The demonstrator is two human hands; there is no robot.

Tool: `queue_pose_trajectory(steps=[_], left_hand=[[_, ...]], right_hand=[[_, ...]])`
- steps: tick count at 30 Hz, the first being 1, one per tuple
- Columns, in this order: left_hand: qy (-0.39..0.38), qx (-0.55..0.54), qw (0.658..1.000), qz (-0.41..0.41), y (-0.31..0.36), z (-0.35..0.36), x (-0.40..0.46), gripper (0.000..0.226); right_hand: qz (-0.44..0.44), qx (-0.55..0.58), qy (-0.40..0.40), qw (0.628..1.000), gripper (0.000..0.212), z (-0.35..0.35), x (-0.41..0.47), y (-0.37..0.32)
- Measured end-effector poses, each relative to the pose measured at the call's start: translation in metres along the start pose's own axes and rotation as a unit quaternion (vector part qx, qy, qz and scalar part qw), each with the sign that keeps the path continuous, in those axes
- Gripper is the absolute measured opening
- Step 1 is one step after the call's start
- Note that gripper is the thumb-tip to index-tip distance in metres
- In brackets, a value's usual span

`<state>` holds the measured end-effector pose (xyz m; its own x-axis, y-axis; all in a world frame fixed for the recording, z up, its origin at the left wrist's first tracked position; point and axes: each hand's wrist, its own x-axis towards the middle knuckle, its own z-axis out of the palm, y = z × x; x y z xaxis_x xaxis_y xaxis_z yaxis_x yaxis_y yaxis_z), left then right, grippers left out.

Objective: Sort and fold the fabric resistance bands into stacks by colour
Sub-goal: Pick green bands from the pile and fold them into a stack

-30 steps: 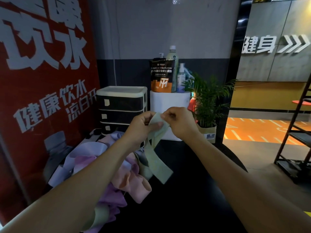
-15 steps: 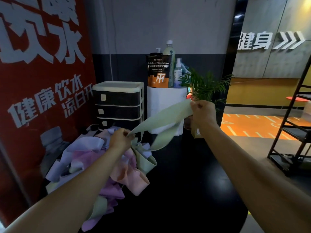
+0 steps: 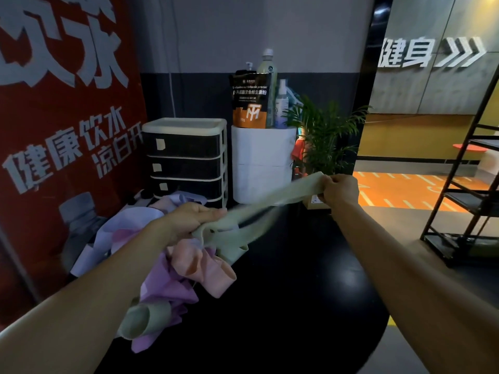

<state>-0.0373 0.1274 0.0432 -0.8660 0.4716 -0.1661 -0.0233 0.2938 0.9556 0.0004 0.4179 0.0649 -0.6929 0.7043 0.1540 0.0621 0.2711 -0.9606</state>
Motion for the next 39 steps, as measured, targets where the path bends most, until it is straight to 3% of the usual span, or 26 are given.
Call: queue_pose_trajectory(steps=[3,8,10,12,17,24,27,30,35,39], left_hand=[[0.058,0.135,0.989,0.017,0.0,0.004,0.005,0.044],[0.052,0.173,0.982,0.049,0.0,0.018,0.017,0.031],[0.085,0.234,0.965,0.086,0.004,0.029,0.022,0.022],[0.131,0.285,0.94,0.135,0.01,0.041,0.028,0.028],[0.081,0.192,0.943,0.259,0.045,0.095,0.022,0.043],[0.127,0.201,0.908,0.345,0.059,0.125,0.02,0.003],[0.148,0.218,0.899,0.35,0.056,0.125,0.028,0.037],[0.14,0.242,0.897,0.343,0.056,0.124,0.037,0.03],[0.12,0.249,0.906,0.322,0.047,0.126,0.054,0.022],[0.009,0.154,0.946,0.284,0.039,0.134,0.068,0.015]], right_hand=[[-0.002,0.003,-0.002,1.0,0.024,-0.001,-0.003,0.003],[-0.005,0.075,-0.027,0.997,0.021,-0.003,-0.014,-0.005],[-0.01,0.094,-0.042,0.995,0.022,-0.005,-0.02,-0.011],[-0.015,0.125,-0.061,0.99,0.018,-0.008,-0.028,-0.017],[-0.015,0.183,-0.141,0.973,0.016,-0.011,-0.05,-0.026],[-0.092,0.11,-0.14,0.98,0.018,-0.033,-0.055,-0.028],[-0.255,-0.075,-0.09,0.96,0.008,-0.042,-0.046,-0.023],[-0.349,-0.167,-0.142,0.911,0.021,-0.043,-0.043,-0.022],[-0.375,-0.185,-0.163,0.893,0.015,-0.037,-0.034,-0.017],[-0.341,-0.153,-0.086,0.924,0.011,-0.033,-0.018,-0.007]])
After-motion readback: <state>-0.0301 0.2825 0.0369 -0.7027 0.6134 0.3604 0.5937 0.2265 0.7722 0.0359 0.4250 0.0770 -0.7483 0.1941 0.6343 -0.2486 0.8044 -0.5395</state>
